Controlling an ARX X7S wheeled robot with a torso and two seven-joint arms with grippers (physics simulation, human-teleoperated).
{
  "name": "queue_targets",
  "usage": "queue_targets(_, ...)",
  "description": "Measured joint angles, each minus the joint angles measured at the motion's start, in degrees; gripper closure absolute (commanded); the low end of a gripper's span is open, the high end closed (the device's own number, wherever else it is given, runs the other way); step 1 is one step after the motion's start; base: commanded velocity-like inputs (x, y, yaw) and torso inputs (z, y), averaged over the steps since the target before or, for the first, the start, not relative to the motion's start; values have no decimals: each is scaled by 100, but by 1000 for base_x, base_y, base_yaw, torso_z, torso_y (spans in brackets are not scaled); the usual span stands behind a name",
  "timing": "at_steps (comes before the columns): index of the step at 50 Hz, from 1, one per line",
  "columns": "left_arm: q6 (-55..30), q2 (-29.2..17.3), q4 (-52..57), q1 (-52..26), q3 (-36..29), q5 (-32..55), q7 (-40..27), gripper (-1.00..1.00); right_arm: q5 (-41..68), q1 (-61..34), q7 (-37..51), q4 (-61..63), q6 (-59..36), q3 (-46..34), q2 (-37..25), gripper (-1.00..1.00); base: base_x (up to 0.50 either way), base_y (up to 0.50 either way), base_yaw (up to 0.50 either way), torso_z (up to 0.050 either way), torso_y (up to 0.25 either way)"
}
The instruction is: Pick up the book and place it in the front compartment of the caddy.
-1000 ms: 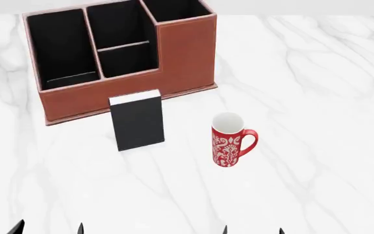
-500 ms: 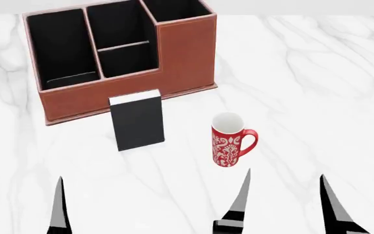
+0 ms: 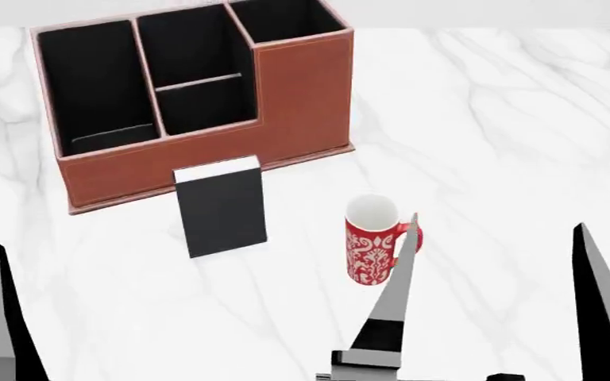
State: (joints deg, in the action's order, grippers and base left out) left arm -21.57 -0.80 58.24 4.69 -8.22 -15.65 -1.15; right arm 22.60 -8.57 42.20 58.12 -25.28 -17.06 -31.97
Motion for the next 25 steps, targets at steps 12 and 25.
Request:
queue_targets(12,7,44,122,12,-8,-126,62,-100,485,-401,948,111,276,-634,-790,-100,500,0,0,0,0)
queue_targets(25,34,61,159,26,-26,-177,79,-100,736,-697,1467,127,482,-1061,-1224,-100,500,0,0,0,1)
